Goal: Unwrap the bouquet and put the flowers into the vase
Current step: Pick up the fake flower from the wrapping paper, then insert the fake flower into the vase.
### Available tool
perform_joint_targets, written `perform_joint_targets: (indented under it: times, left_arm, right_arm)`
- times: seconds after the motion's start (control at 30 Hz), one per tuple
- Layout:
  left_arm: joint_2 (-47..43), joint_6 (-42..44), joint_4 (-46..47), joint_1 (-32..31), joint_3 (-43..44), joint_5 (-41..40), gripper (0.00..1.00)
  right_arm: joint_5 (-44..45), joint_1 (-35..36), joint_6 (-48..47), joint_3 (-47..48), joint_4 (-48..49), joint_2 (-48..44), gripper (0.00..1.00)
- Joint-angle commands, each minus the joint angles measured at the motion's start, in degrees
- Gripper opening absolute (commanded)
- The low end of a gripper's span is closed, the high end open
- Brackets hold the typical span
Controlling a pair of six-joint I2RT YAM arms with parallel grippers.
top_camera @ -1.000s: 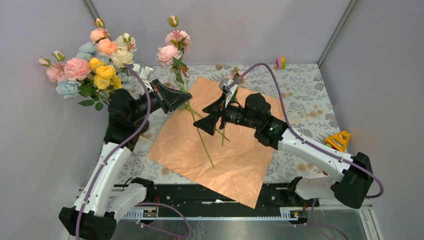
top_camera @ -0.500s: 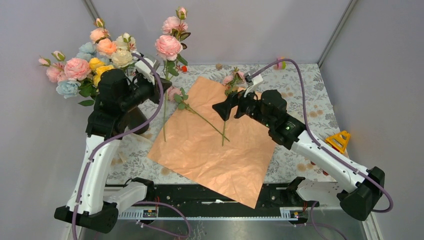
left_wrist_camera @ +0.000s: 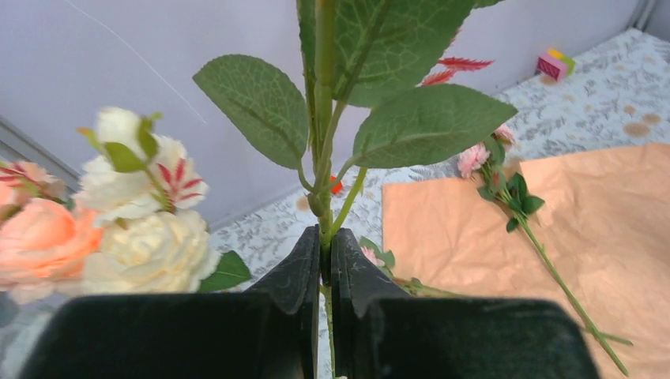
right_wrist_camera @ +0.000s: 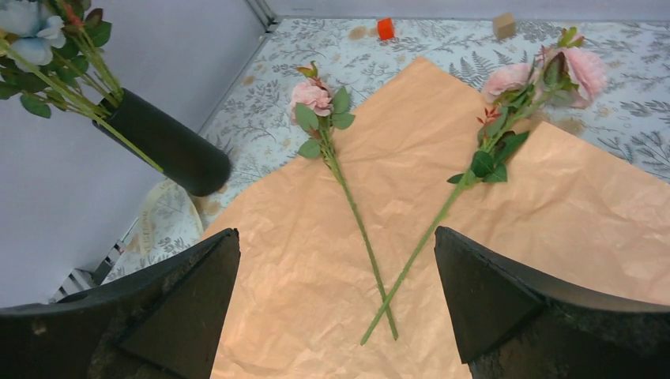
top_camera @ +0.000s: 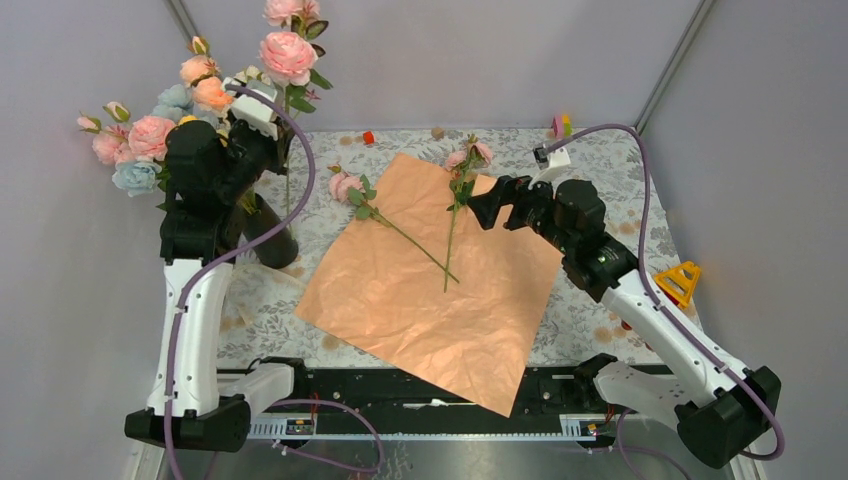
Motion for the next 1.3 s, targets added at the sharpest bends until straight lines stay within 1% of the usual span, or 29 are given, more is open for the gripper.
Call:
perform_joint_targets:
  times: [0.0, 0.13, 0.23, 0.43, 0.63, 1.0, 1.27]
  left_arm:
    - [0.5, -1.5, 9.1, 2.8, 4.6, 4.2, 0.0]
    - [2.7, -0.8, 8.0, 4.6, 8.9, 4.9, 0.0]
    - [4.2, 0.7, 6.8, 6.3, 12.4, 4.5, 0.0]
    - [6.4, 3.0, 5.0, 8.8, 17.1, 4.7, 0.0]
    - [6.1, 3.7, 4.5, 10.2, 16.3, 3.8, 0.0]
    - [4.8, 3.5, 4.1, 10.4, 14.1, 2.7, 0.0]
    - [2.9, 3.4, 5.1, 10.5, 7.3, 1.7, 0.0]
  right_arm:
    - [1.2, -1.8, -0.2, -0.5, -0.1, -2.7, 1.0]
    - [1.3, -3.9, -0.6, -0.3, -1.1, -3.2, 1.0]
    - [1.8, -5.2, -1.4, 0.1, -4.3, -3.6, 1.0]
    - [1.4, -7.2, -1.7, -0.3, -5.3, -4.5, 1.0]
    - [0.4, -7.9, -0.4, -0.3, -5.2, -3.8, 1.0]
    - [-1.4, -8.5, 1.0, 0.2, -5.2, -2.4, 1.0]
    - [-1.9, -8.9, 1.4, -0.3, -5.3, -2.3, 1.0]
